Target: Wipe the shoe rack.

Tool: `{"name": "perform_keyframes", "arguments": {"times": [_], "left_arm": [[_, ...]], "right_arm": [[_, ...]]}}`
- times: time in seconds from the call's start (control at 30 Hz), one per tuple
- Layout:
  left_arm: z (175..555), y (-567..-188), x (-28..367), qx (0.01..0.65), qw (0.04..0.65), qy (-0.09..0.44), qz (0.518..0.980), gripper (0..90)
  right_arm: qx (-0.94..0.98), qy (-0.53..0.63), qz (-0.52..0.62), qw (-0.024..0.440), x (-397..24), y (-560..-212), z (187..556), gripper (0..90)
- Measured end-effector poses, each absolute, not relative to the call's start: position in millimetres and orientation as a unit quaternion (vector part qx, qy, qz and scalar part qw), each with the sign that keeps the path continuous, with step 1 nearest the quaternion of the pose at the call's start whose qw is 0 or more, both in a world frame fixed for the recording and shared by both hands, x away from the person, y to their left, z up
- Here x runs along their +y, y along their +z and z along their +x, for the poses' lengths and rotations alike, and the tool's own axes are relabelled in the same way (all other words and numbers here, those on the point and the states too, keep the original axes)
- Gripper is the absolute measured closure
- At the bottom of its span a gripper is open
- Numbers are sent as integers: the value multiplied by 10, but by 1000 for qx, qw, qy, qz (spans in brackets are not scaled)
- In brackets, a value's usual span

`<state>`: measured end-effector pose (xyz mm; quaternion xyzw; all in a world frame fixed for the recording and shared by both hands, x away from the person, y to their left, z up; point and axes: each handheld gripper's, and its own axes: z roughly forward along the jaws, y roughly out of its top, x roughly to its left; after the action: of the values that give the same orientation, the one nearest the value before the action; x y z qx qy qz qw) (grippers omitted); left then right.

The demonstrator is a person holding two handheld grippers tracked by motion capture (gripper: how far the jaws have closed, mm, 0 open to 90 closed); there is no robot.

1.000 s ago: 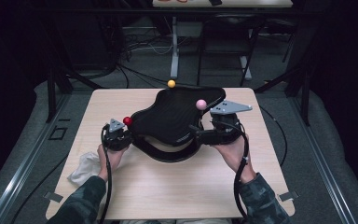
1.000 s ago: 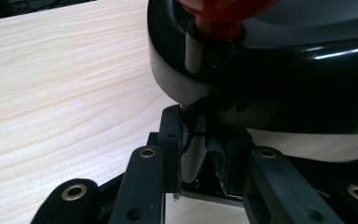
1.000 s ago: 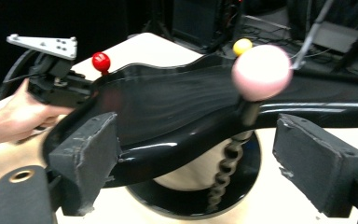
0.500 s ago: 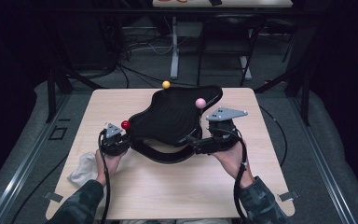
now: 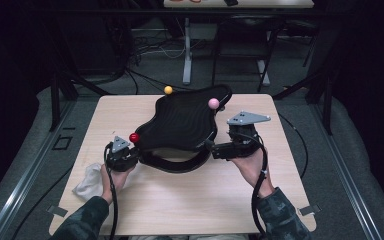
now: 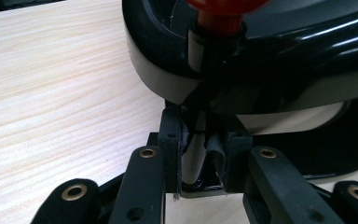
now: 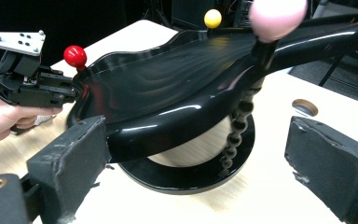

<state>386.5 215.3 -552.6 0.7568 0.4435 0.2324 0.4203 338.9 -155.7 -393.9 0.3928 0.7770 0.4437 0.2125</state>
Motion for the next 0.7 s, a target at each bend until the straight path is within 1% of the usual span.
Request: {"name": "perform_keyframes", "arguments": {"times": [0.23,0.37,0.57,0.7], "left_arm": [[3780,-5525,2088,428,423,226,766,748],[3744,-5531,2060,422,426,224,768,747],[3633,-5556,1926,407,438,222,770,747],[3592,-5564,1848,404,441,223,770,746]], "right_arm": [[783,438,389,208,-1467,-4004,3437,58],[781,435,395,211,-1472,-4038,3472,59],[776,429,411,215,-1490,-4142,3566,78],[773,426,417,217,-1502,-4190,3627,75]]}}
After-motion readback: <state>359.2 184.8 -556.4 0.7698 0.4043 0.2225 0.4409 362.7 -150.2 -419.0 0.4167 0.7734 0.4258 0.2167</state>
